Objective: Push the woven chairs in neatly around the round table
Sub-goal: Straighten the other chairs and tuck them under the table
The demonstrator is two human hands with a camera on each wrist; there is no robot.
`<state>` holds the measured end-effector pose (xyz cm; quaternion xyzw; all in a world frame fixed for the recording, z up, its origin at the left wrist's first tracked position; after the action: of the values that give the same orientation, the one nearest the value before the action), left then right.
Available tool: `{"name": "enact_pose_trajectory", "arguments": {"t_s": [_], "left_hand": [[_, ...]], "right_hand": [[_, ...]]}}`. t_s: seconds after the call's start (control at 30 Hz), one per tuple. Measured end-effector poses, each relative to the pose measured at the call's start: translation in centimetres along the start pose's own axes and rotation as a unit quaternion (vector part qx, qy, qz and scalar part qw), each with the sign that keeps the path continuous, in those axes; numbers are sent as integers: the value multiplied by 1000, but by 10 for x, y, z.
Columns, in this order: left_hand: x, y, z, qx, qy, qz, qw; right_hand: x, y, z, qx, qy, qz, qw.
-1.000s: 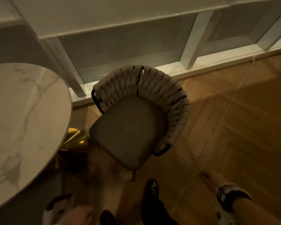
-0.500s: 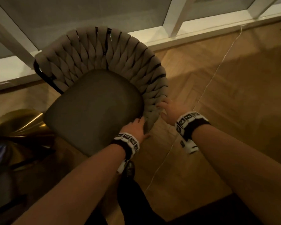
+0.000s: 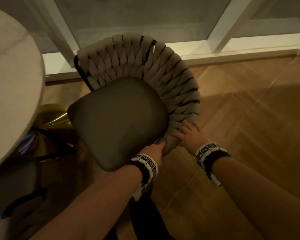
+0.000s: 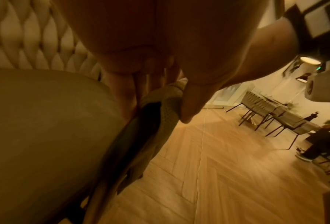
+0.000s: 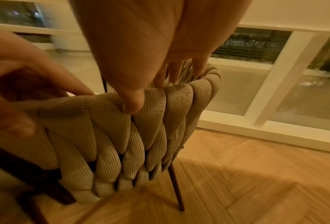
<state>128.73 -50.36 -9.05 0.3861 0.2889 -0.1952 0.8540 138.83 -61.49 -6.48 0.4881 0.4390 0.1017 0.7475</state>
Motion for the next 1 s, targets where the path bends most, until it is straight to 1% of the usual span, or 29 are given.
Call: {"name": "enact_pose_trajectory", "arguments": {"t_s": [0.1, 0.3, 0.37, 0.43, 0.5, 0.57, 0.63, 0.67, 0.73, 0.8, 1.0], "left_hand": [[-24, 9, -27, 10, 12, -12, 1000], [-66, 18, -87, 16, 35, -30, 999], [-80, 22, -106, 25, 37, -26, 999], [-95, 28, -122, 30, 27, -1, 999], [-109, 34, -138, 24, 26, 29, 999], [-116, 37, -154, 15, 31, 46, 998], [-121, 38, -170, 12, 44, 40, 998], [-123, 40, -176, 13, 50, 37, 998], [-128, 43, -187, 12, 59, 40, 997], [-133, 46, -199, 12, 68, 42, 997], [-147, 62, -235, -4, 115, 58, 992]], "right_hand": [[12, 9, -38, -7, 32, 0, 999], [17, 24, -103, -3, 66, -81, 995], [16, 27, -124, 17, 70, -92, 993], [16, 31, -139, 38, 71, -89, 993], [15, 30, -146, 21, 68, -66, 995], [15, 27, -141, -25, 41, -34, 998], [17, 25, -133, -35, -8, -35, 999], [20, 24, -132, -31, -21, -45, 998], [25, 25, -138, -24, -14, -74, 997], [31, 26, -150, -16, 3, -81, 997], [38, 45, -184, 9, 23, -55, 998]]}}
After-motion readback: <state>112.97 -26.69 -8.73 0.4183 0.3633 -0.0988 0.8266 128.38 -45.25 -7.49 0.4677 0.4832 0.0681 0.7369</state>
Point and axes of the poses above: each hand's wrist, its own x-axis towards the middle knuckle, its own y-axis out of the back of the hand, z = x × y, the point moved 6 cm from there along x, towards the middle knuckle, and after that the axes turned 4 degrees about -y, right-handed, at the moved point
